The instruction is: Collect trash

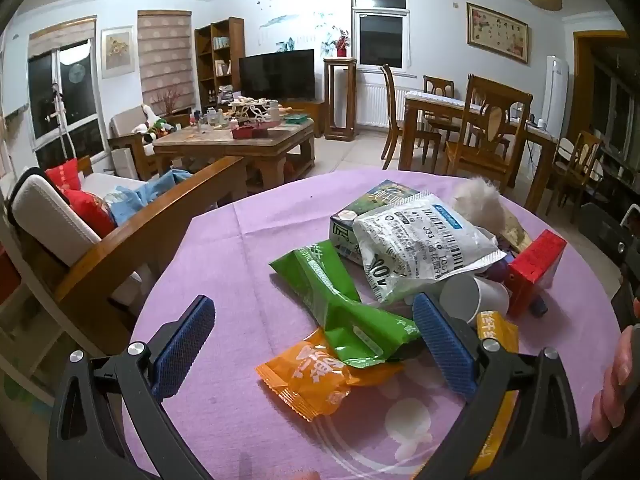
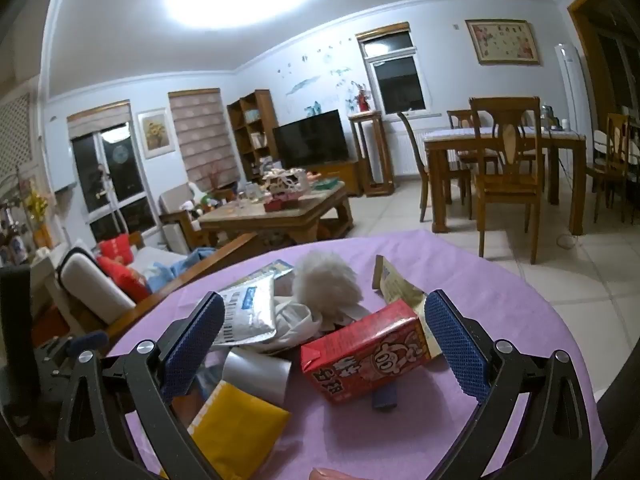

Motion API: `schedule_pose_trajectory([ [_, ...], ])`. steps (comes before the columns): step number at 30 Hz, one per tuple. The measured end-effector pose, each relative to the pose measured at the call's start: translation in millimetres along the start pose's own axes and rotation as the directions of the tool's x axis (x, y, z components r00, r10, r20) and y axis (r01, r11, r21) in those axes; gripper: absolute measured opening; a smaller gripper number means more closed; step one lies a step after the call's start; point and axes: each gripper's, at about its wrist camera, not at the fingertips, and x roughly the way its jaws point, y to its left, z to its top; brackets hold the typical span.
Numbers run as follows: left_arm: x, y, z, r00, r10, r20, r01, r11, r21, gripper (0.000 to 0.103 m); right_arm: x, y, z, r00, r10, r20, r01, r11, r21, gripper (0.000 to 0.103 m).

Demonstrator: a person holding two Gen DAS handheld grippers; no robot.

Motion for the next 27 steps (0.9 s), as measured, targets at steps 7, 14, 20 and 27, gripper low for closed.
schedule_pose_trajectory([
  [7,-1,-6,4,0.999,-0.032,-0.014,0.032,0.999,-0.028,0.098,-3,0,4,1.0,-0.004,0.005,0.004,1.0,-0.011,0.099],
  [14,-1,10,0,0.998,-0.056,0.001,0.056,0.996,-0.066,0.098,-4,3,2,1.0,-0.008,0.012,0.008,1.0,-0.024,0.099],
  [20,-1,11,2,0.999,-0.052,0.0,0.052,0.996,-0.069,0.098,-4,3,2,1.0,-0.007,0.012,0.007,1.0,-0.024,0.099],
  [27,-4,10,1,1.0,-0.023,0.008,0.024,0.997,-0.068,0.098,-4,3,1,1.0,-0.007,0.013,0.007,1.0,-0.024,0.099],
])
